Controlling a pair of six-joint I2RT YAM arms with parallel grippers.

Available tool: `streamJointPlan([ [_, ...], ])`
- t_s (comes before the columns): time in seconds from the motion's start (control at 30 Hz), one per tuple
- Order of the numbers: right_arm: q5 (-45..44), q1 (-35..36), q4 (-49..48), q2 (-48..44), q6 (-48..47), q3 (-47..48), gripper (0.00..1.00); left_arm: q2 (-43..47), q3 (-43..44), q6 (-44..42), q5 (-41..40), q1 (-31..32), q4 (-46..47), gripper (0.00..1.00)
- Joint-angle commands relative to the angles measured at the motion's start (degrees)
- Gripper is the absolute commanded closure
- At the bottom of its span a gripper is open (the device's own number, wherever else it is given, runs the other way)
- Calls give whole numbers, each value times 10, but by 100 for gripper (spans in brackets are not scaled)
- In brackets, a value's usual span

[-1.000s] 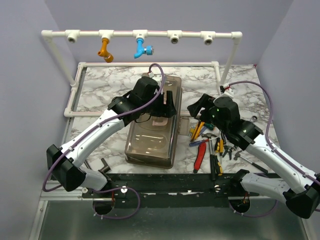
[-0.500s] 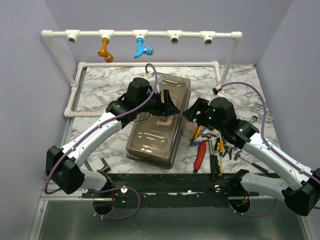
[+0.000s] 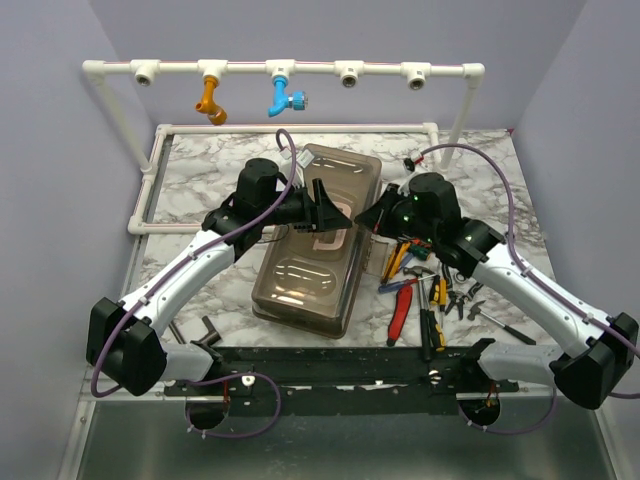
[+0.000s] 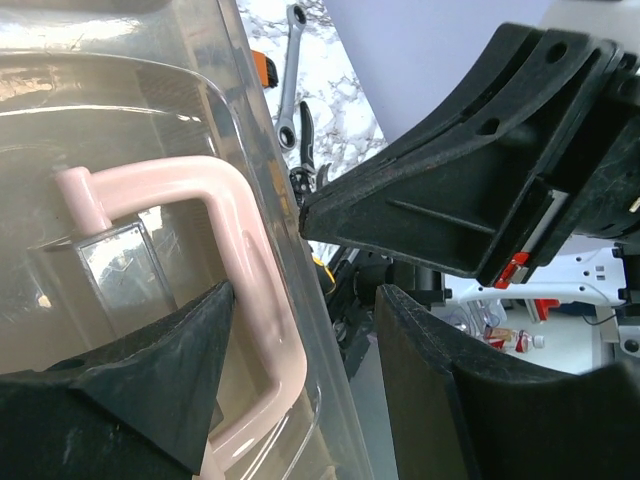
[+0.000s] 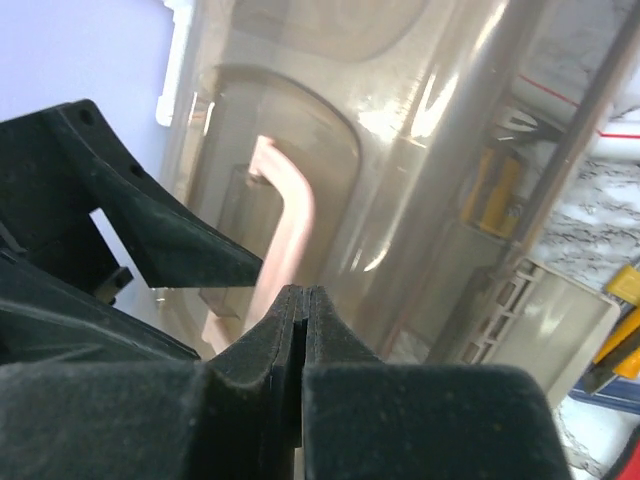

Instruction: Pack the tool kit

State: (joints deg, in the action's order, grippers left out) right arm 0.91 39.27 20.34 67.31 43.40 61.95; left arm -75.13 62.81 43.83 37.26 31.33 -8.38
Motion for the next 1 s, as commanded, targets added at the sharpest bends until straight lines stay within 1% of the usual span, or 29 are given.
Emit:
streamJointPlan([
  [0.0, 31, -1, 26, 24, -7, 44, 99, -4, -10, 9, 40, 0, -7, 39],
  [0.2, 28, -1, 52, 58, 11, 54, 99, -6, -9, 8, 45, 0, 2, 40],
  [0.33, 22, -1, 49, 59, 27, 45, 99, -8, -8, 12, 52, 0, 11, 40],
  [0.5, 61, -1, 21, 73, 42, 37, 99, -10, -4, 18, 66, 0, 29, 40],
  [0.6, 105, -1, -38, 76, 66, 12, 99, -10, -3, 26, 77, -3, 42, 40],
  [0.67, 136, -1, -105, 68, 90, -12, 99, -9, -5, 31, 85, -7, 50, 40],
  [0.87, 172, -1, -233, 44, 134, -49, 99, -5, -15, 38, 92, -17, 63, 40],
  [0.97, 190, -2, -274, 40, 146, -60, 99, -5, -21, 42, 94, -19, 73, 40],
])
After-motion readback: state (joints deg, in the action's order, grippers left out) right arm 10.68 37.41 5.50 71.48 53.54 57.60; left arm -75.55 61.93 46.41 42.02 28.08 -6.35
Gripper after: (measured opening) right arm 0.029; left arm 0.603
